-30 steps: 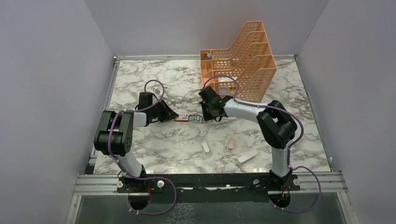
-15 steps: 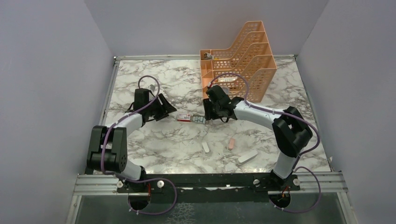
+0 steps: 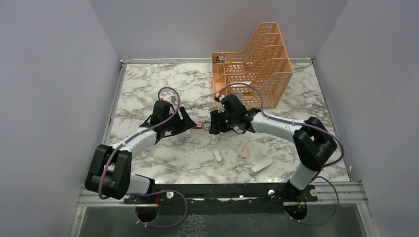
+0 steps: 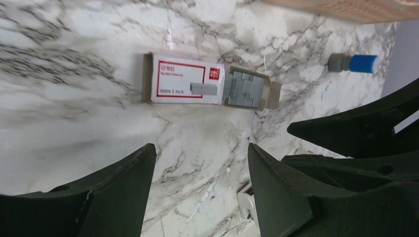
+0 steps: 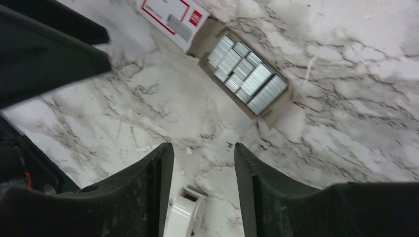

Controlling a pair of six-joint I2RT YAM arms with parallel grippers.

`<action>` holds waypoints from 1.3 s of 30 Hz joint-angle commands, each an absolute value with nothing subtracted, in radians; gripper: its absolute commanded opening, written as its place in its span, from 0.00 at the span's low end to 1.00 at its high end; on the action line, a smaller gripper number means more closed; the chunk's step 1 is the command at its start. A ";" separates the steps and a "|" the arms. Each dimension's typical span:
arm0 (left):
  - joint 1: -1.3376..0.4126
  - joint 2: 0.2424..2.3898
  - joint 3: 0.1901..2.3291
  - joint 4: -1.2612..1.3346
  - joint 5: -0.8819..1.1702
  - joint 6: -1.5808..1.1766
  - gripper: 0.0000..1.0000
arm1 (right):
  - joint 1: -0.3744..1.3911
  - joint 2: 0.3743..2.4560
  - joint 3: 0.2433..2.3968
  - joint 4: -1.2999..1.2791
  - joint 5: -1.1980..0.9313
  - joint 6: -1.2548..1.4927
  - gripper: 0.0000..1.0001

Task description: Load the staples into the stapler

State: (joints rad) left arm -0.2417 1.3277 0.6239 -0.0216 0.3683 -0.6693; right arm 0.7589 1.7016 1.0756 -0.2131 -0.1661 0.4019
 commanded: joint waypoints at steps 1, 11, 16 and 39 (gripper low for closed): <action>-0.307 1.382 0.591 0.062 0.267 -0.766 0.70 | 0.772 1.747 1.081 -0.098 -0.253 0.458 0.52; -0.323 1.528 0.562 0.284 0.257 -0.903 0.54 | 0.772 1.836 1.077 -0.010 -0.222 0.572 0.36; -0.327 1.564 0.583 0.303 0.201 -0.913 0.47 | 0.772 1.875 1.084 0.018 -0.176 0.592 0.35; -0.327 1.547 0.683 0.299 0.043 -0.793 0.49 | 0.772 1.787 1.103 -0.110 0.103 0.567 0.43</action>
